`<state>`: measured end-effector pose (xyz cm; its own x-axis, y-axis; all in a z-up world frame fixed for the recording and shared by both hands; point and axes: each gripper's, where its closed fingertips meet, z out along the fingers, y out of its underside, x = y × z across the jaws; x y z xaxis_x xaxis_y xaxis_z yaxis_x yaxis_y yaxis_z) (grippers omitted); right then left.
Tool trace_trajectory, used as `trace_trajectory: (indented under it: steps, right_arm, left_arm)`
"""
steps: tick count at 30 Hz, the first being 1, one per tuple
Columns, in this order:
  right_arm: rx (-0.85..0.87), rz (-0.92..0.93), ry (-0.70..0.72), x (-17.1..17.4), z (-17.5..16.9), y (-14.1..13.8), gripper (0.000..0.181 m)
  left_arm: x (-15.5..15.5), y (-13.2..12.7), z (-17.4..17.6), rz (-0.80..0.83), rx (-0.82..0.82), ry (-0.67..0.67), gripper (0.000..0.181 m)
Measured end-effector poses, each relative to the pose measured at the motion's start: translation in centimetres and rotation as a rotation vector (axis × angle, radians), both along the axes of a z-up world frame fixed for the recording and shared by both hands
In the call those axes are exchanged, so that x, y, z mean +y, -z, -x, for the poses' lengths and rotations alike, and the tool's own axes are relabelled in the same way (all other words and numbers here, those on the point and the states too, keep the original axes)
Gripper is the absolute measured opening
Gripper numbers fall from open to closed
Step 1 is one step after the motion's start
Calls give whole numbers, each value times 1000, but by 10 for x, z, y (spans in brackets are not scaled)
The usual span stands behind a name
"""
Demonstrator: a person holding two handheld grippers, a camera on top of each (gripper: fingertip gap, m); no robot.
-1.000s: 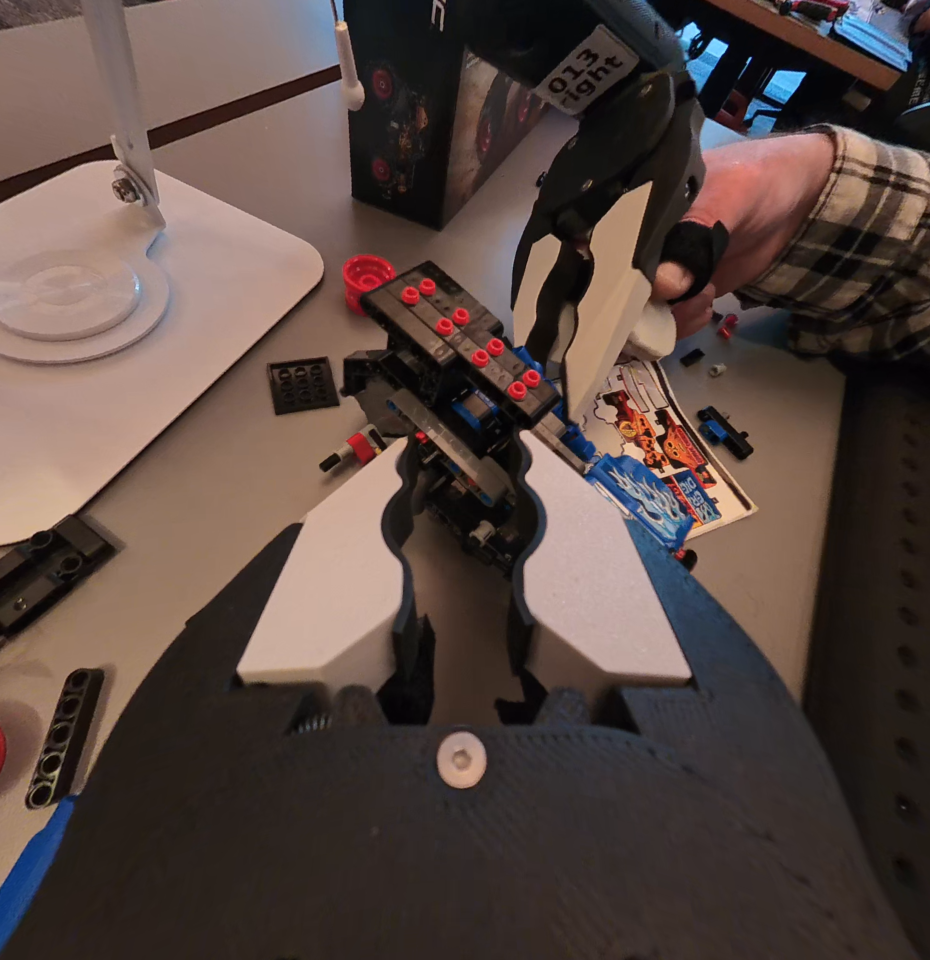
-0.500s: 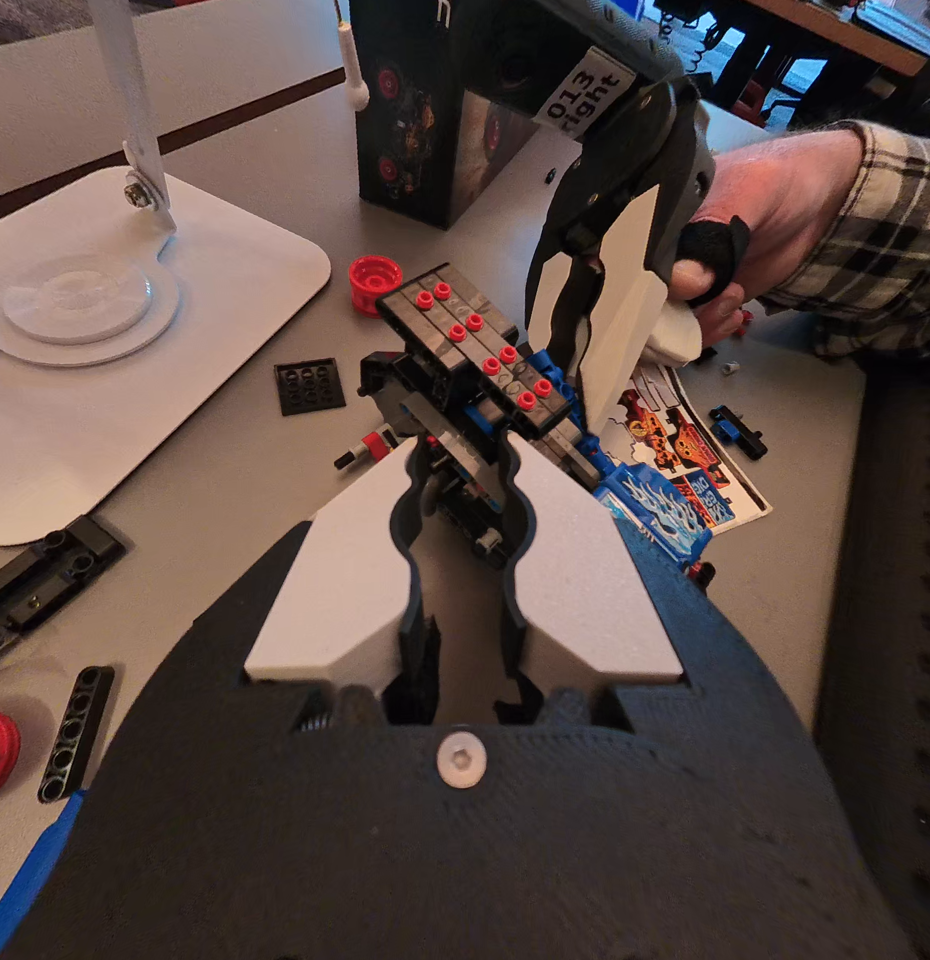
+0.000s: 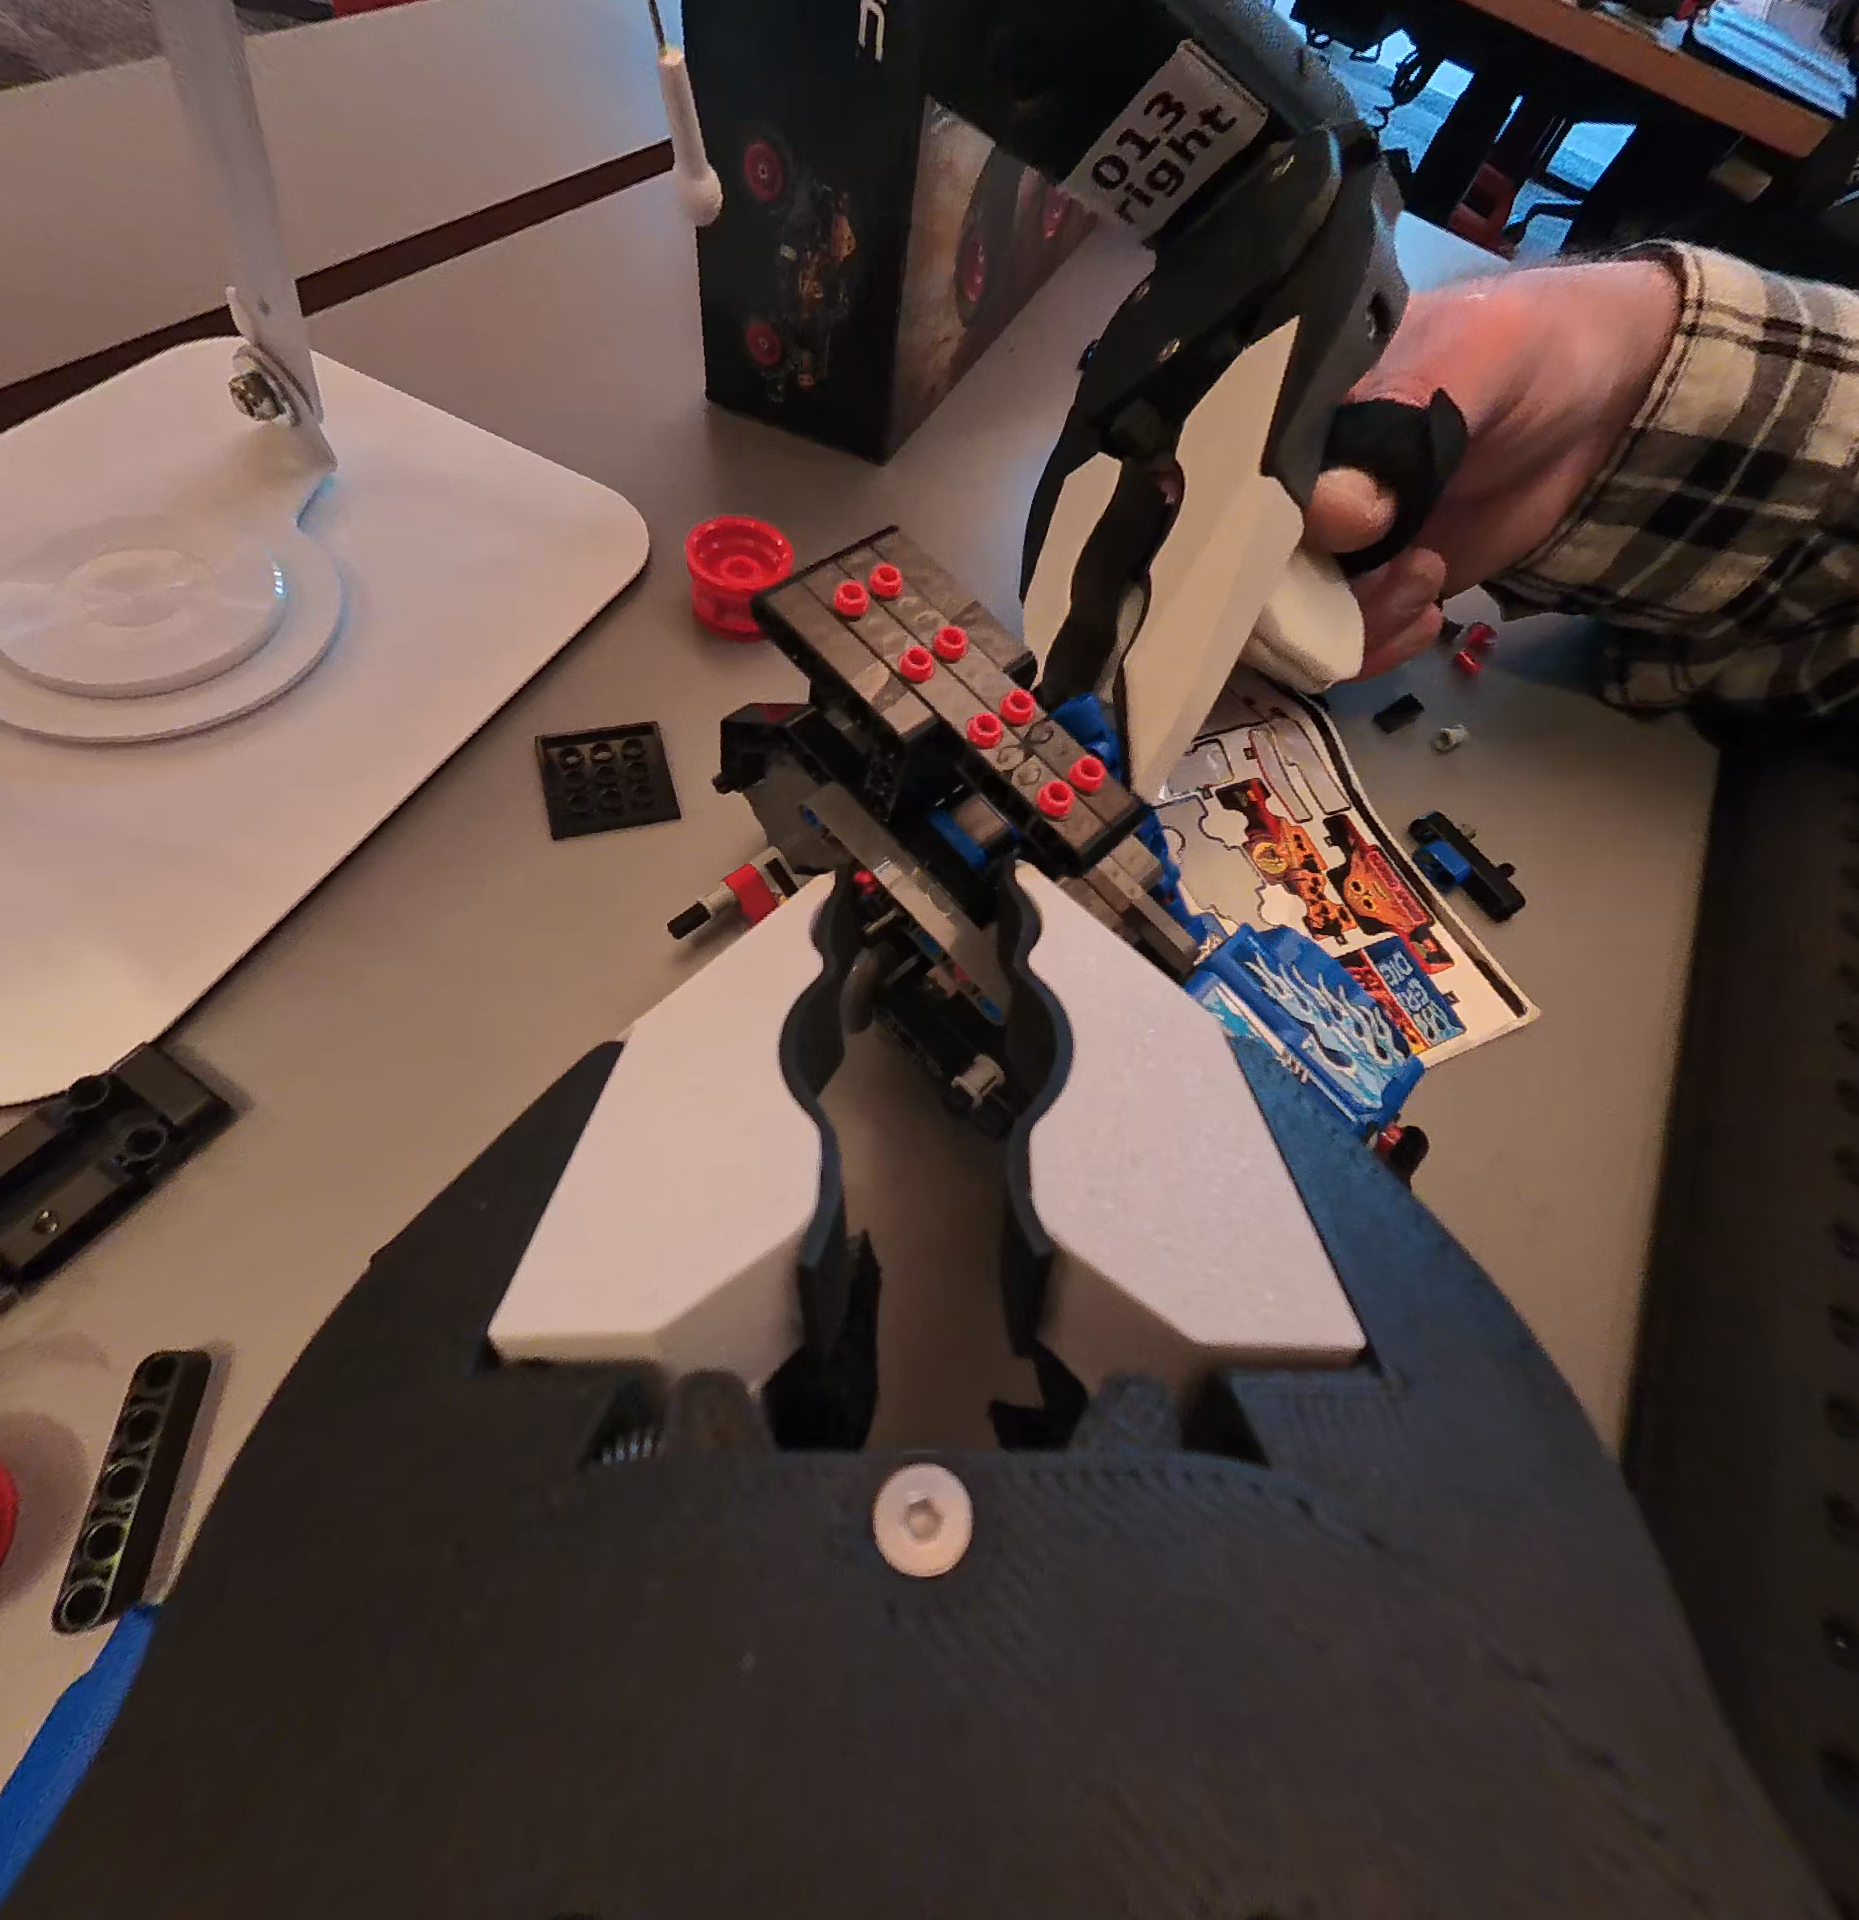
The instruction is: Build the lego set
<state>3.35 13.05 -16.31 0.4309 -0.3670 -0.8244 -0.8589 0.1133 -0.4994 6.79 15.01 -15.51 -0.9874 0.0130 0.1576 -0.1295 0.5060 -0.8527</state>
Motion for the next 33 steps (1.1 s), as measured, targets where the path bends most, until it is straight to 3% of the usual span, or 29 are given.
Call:
trace_trajectory:
  steps: [9,22,27,31,33]
  right_arm:
    - [-21,89,-10,2,0,0,21]
    - [-88,453,-96,-1,0,3,22]
    - [-10,306,-163,0,1,4,22]
    - [-12,398,-223,1,-1,4,22]
    - [-19,358,-199,5,-5,4,23]
  left_arm:
    - [0,0,1,1,-11,1,25]
    - [-2,0,1,-5,-47,-2,25]
    - [-3,0,2,-10,-74,0,25]
    - [-2,1,-1,-17,-92,-15,24]
    - [-2,1,-1,-13,-87,-14,25]
